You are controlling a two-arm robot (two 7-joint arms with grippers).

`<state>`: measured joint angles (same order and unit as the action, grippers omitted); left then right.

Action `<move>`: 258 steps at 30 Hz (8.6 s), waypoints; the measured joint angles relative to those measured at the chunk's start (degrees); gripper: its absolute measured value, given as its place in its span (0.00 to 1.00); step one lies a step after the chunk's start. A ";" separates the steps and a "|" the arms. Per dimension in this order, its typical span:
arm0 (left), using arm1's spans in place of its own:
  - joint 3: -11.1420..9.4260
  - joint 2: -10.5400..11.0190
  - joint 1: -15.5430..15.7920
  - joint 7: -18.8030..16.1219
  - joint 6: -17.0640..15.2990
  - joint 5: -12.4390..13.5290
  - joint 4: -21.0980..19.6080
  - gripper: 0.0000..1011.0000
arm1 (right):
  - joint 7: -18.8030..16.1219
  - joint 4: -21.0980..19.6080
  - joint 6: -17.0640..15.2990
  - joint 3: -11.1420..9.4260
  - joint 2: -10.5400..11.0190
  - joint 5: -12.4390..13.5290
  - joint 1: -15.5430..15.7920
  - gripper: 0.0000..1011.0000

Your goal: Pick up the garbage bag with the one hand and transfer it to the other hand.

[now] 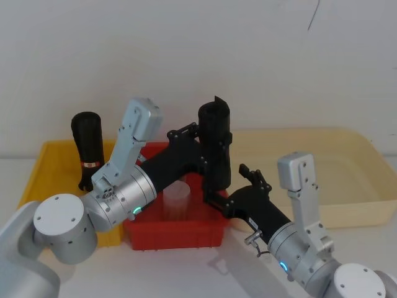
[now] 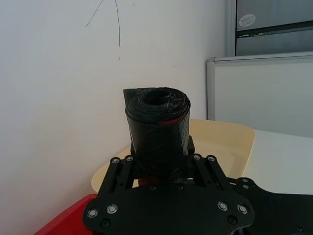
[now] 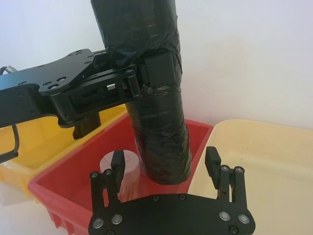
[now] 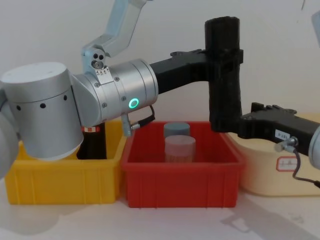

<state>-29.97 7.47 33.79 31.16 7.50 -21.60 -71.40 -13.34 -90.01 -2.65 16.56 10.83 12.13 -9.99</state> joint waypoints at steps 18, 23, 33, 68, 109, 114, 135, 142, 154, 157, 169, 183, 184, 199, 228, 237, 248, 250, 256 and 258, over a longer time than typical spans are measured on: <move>0.00 0.00 0.00 0.00 0.00 0.00 0.00 0.46 | -0.33 1.35 0.48 0.28 -0.52 -0.59 -0.85 0.99; 0.00 0.00 0.00 0.00 0.00 0.00 0.00 0.46 | -0.35 1.68 0.55 0.34 -0.67 -0.75 -1.10 0.99; 0.00 0.00 0.00 0.00 0.00 0.00 0.00 0.46 | -0.22 2.33 0.19 0.59 -0.99 -1.46 -1.64 0.99; 0.00 0.00 0.00 0.00 0.00 0.00 0.00 0.46 | 1.95 3.45 -2.08 0.14 -3.39 -4.65 -3.01 0.92; 0.00 0.00 0.00 0.00 0.00 -0.01 0.00 0.85 | 3.46 3.85 -4.34 -1.43 -5.59 -6.08 -4.12 0.56; 0.00 0.00 0.00 0.00 0.00 -0.01 0.00 0.98 | 3.74 4.00 -4.79 -1.84 -5.77 -6.01 -4.46 0.56; 0.00 0.00 0.00 0.00 0.00 0.00 0.00 0.99 | 5.67 5.90 -6.15 -5.65 -6.23 -5.28 -6.96 0.56; 0.00 0.00 0.00 0.00 0.00 0.00 0.00 0.99 | 6.40 7.06 -6.25 -7.22 -6.16 -5.26 -8.06 0.56; 0.00 0.00 0.00 0.00 0.00 0.00 0.00 0.99 | 8.64 9.12 -6.77 -9.09 -5.96 -6.76 -9.72 0.56; 0.00 0.00 0.00 0.00 0.00 0.00 0.00 0.99 | 9.53 9.68 -7.02 -9.55 -5.93 -7.36 -10.20 0.56; 0.00 0.00 0.00 0.00 0.00 0.00 0.00 0.99 | 12.91 12.23 -7.86 -11.64 -5.87 -9.45 -12.18 0.69; 0.03 0.43 -0.66 -1.25 -0.25 0.40 -1.18 0.99 | 14.45 11.07 -10.14 -13.03 -5.71 -10.89 -11.98 0.99; 0.10 0.62 -0.99 -1.85 -0.44 0.69 -1.74 0.99 | 14.21 10.61 -10.31 -13.11 -5.69 -10.83 -11.77 0.99; 2.35 3.65 -7.30 -10.70 -3.69 4.96 -10.97 0.99 | 9.28 0.94 -12.77 -14.25 -5.94 -6.97 -7.80 0.99; 9.95 7.43 -22.86 -26.10 -7.85 10.94 -27.12 0.99 | -0.43 -10.65 -15.29 -10.67 -2.93 -1.29 -1.85 0.99; 11.64 7.74 -26.03 -28.32 -8.64 11.68 -29.90 0.99 | -3.10 -11.31 -16.64 -6.62 -0.69 -2.23 0.11 0.99; 12.59 7.88 -27.76 -29.51 -9.09 12.06 -31.38 0.99 | -3.32 -10.48 -17.92 -3.59 -0.13 -3.46 0.50 0.99; 12.67 7.89 -27.89 -29.59 -9.11 12.10 -31.49 0.99 | -3.23 -10.25 -18.05 -3.20 -0.13 -3.64 0.42 0.99; 12.88 7.91 -28.28 -29.87 -9.21 12.18 -31.84 0.99 | -2.75 -9.09 -18.48 -1.44 -0.18 -4.51 -0.20 0.99; 12.93 7.92 -28.38 -29.94 -9.23 12.21 -31.92 0.99 | -2.67 -8.65 -18.60 -0.76 -0.17 -4.87 -0.53 0.99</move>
<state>-17.03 15.39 5.42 1.22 -1.73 -9.39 -103.31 -16.01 -98.66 -21.25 15.80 10.66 7.26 -10.52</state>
